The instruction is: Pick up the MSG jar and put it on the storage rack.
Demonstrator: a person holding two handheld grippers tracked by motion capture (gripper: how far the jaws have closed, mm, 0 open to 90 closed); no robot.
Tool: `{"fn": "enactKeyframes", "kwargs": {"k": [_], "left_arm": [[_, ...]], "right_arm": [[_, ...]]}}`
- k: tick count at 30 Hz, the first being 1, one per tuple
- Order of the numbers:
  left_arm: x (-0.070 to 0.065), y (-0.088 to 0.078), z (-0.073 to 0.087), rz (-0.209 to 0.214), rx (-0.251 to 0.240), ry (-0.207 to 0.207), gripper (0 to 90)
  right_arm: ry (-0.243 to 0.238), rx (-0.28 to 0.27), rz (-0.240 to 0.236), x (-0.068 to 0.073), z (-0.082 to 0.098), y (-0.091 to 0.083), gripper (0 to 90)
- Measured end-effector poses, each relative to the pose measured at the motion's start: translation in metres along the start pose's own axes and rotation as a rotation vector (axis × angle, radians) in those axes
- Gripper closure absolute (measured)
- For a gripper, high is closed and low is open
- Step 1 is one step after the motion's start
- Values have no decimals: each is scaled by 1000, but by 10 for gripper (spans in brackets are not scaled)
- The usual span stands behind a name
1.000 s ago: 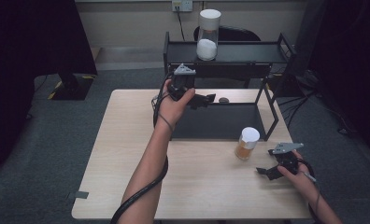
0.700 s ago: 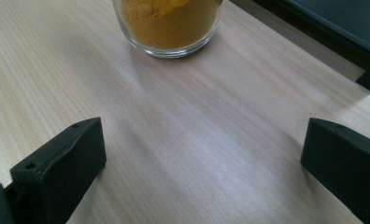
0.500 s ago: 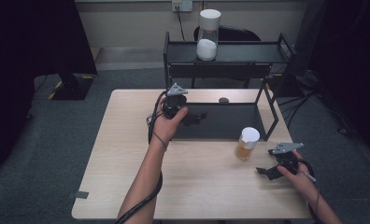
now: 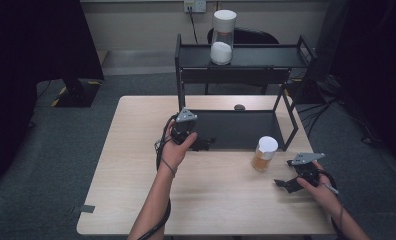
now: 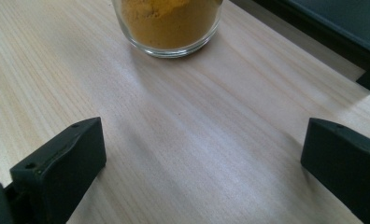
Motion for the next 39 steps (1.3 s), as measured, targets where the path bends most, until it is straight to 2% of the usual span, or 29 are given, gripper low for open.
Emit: {"fn": "enactKeyframes", "kwargs": {"k": [14,26,33,39], "left_arm": [[2,8,44,-2,43,-4,9],[4,12,82,-6,71,-41,10],[5,13,97,-8,87,-55,10],[1,13,107,-23,115,-40,10]], "right_arm": [[0,0,0,0,0,0,0],[-1,0,0,0,0,0,0],[-1,0,0,0,0,0,0],[-1,0,-1,0,0,0,0]]}}
Point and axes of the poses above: each handheld gripper's, and its own axes: y roughly forward along the jaws, z roughly out of its underside, x roughly to its left, the point moved 6 cm from there along y, roughly forward along the jaws, and after that the axes turned 8 degrees about -y, right-handed, at the moved point
